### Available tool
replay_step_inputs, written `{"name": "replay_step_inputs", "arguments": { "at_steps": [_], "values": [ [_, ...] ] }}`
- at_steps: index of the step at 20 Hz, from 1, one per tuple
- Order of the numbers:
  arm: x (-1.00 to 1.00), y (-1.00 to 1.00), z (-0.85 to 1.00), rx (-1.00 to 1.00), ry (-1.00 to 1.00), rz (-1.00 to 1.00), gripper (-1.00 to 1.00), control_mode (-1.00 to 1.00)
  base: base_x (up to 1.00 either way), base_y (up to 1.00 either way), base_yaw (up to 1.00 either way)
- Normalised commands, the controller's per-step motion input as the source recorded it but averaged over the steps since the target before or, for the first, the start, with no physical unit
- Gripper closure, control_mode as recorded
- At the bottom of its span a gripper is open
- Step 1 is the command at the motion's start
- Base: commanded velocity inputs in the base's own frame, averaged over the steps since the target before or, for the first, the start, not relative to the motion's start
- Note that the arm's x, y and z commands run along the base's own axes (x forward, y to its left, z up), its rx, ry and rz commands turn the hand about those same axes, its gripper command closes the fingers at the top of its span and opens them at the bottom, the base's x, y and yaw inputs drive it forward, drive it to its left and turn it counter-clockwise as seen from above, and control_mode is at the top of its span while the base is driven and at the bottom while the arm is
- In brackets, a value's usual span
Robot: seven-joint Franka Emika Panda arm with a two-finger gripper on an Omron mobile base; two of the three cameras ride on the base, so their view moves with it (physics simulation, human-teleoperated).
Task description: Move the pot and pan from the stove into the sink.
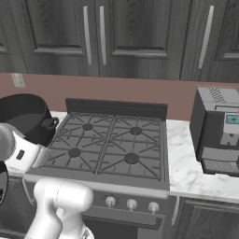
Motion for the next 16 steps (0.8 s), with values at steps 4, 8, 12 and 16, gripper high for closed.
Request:
{"name": "replay_step_inputs", "arguments": {
  "at_steps": [4,8,12,16],
  "values": [
    [0.00,0.00,0.00,0.00,-0.01,0.00,1.00,-1.00,0.00,0.00,0.00],
    [0.00,0.00,0.00,0.00,0.00,0.00,1.00,-1.00,0.00,0.00,0.00],
    [0.00,0.00,0.00,0.00,0.00,0.00,1.00,1.00,-0.15,0.00,0.00],
    [0.00,0.00,0.00,0.00,0.00,0.00,1.00,1.00,-0.60,0.00,0.00]
  ]
}}
